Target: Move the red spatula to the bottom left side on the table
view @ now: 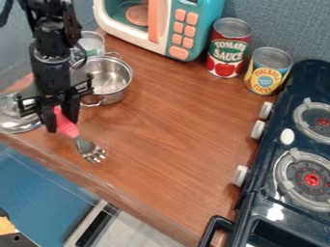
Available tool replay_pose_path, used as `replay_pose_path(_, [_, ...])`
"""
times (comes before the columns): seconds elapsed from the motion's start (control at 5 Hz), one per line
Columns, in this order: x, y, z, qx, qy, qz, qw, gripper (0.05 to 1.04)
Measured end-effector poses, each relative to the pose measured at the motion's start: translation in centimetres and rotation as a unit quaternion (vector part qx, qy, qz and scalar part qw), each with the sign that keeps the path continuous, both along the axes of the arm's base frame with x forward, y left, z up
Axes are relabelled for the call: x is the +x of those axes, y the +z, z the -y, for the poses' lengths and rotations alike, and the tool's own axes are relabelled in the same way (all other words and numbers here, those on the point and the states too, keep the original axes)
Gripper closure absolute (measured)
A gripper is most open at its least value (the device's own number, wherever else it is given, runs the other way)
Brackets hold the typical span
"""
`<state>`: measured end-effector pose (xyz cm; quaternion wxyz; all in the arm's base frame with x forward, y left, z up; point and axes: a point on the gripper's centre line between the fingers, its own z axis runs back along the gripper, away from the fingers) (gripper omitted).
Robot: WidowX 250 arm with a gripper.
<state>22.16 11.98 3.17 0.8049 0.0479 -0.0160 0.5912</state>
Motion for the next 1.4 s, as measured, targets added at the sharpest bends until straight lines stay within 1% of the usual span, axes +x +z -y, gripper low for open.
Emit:
replay_pose_path(0.2, [0.1, -1.5, 0.7, 0.007, -0.01, -0.024, 0.9996, 0.692])
replay_pose_path(0.4, [0.4, -1.9, 1.1, 0.013, -0.002, -0.034, 0.9993, 0.692])
replay_pose_path(0.6, [0.4, -2.0, 1.3, 0.013, -0.005, -0.037, 0.9992, 0.623])
replay_pose_path(0.8, [0.4, -1.9, 1.6, 0.005, -0.015, -0.037, 0.9992, 0.341])
replay_pose_path(1.0, [0.5, -1.5, 1.9, -0.004, -0.029, -0.029, 0.9991, 0.1])
replay_pose_path(1.2, [0.7, 0.4, 2.1, -0.005, -0.03, -0.032, 0.999, 0.08])
replay_pose_path(1.4, [2.0, 2.7, 2.3, -0.009, -0.092, 0.007, 0.9957, 0.083])
